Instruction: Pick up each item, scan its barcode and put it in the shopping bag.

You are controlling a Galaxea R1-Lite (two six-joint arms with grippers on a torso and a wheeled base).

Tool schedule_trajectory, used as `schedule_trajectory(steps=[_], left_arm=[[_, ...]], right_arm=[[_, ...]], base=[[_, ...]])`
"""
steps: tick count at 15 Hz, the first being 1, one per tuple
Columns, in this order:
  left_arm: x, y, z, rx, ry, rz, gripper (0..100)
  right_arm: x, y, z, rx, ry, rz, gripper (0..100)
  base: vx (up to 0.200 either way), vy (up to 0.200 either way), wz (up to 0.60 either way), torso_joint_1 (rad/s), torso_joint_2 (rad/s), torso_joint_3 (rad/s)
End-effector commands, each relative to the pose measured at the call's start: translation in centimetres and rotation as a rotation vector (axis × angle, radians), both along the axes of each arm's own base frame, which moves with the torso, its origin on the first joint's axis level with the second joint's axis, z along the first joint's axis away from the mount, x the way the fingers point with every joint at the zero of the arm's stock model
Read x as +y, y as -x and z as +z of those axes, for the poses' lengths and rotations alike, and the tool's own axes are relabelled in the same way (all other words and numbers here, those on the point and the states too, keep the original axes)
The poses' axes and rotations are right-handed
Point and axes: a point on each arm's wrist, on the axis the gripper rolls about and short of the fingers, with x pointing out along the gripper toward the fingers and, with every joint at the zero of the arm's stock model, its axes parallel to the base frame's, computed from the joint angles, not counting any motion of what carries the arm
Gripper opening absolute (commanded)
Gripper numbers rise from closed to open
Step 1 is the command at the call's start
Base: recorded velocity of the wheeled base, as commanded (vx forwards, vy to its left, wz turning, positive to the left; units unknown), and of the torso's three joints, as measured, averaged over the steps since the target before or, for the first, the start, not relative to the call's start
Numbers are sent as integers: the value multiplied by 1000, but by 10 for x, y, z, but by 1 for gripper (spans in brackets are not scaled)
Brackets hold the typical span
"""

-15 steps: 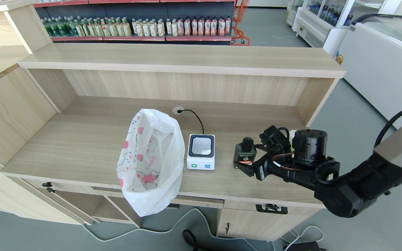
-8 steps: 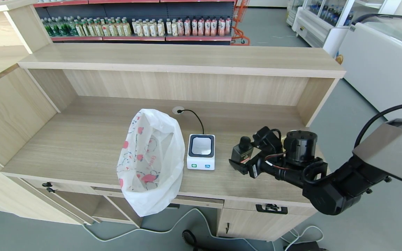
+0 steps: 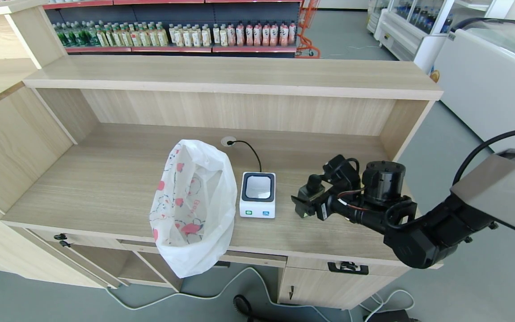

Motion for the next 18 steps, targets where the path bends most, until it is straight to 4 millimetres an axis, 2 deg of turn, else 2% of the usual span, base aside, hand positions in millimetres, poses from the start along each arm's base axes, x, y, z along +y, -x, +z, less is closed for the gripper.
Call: schedule_trajectory(steps=[1,7,13,14,18], left_arm=[[0,0,0,0,0,-1,100],[0,0,0,0,0,-1,100],[0,0,0,0,0,0,100],[0,0,0,0,0,0,100],[0,0,0,0,0,0,100]], right_arm=[[1,-3,3,-11,-5,0,100],[3,-7,-14,24,5,1,100],[11,-22,-22,7,3,3,100],[13,-22,-25,13,7,7,0],[12,-22,-28,20,14,6,0]], base=[[0,0,0,0,0,0],[0,0,0,0,0,0],[0,0,0,0,0,0],[0,0,0,0,0,0],[0,0,0,0,0,0]])
